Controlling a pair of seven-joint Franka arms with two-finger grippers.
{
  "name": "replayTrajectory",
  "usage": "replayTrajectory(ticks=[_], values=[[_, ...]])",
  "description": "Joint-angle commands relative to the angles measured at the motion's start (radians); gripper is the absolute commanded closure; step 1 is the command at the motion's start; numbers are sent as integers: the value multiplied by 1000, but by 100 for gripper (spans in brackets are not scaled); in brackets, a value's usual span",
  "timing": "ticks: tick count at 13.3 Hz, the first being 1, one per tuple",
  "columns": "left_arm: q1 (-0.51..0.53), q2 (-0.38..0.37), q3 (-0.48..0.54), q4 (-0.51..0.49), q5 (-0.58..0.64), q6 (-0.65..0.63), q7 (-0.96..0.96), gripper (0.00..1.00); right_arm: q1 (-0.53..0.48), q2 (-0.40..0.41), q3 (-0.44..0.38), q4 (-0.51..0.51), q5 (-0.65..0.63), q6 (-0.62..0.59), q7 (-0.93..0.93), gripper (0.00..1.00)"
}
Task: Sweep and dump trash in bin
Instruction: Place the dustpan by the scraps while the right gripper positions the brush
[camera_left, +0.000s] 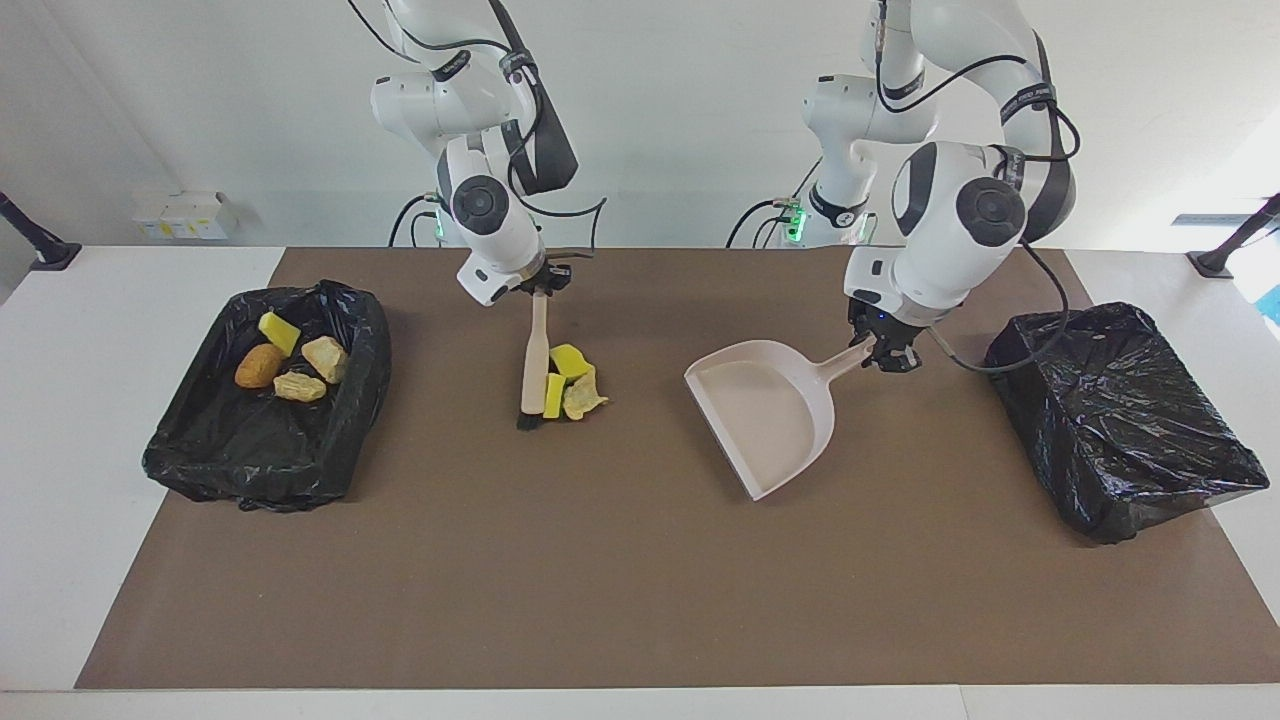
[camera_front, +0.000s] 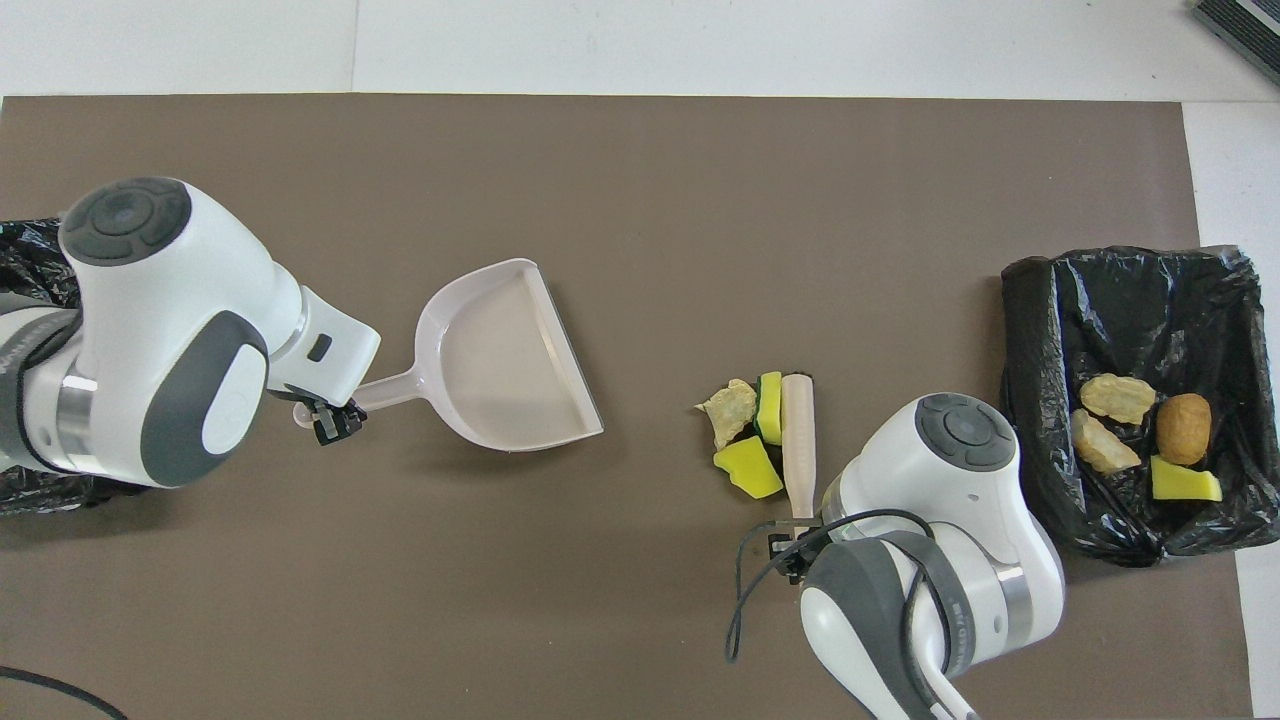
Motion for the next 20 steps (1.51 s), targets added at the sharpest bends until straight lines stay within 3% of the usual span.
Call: replayTrajectory(ticks=[1, 4, 6, 10, 16, 20], values=[[-105, -70, 10, -115, 101, 47, 17, 100, 27, 23, 1, 23, 74, 7, 79, 100], [-175, -99, 10, -174, 154, 70, 5, 100, 77, 19, -1, 23, 53, 39, 126, 100], [-199, -96, 9, -197, 157, 124, -76, 100, 85, 11, -5, 30, -109, 23, 126, 100], [-209, -92, 5, -238, 157, 207, -133, 100, 81, -55, -11, 64, -260, -105, 127, 100], [-223, -104, 4, -269, 157, 242, -164, 100, 68, -78, 1, -23, -286, -77, 104, 100], [-225, -112, 2, -281, 155, 244, -164, 100, 82, -52, 2, -23, -169, -39, 100, 100]])
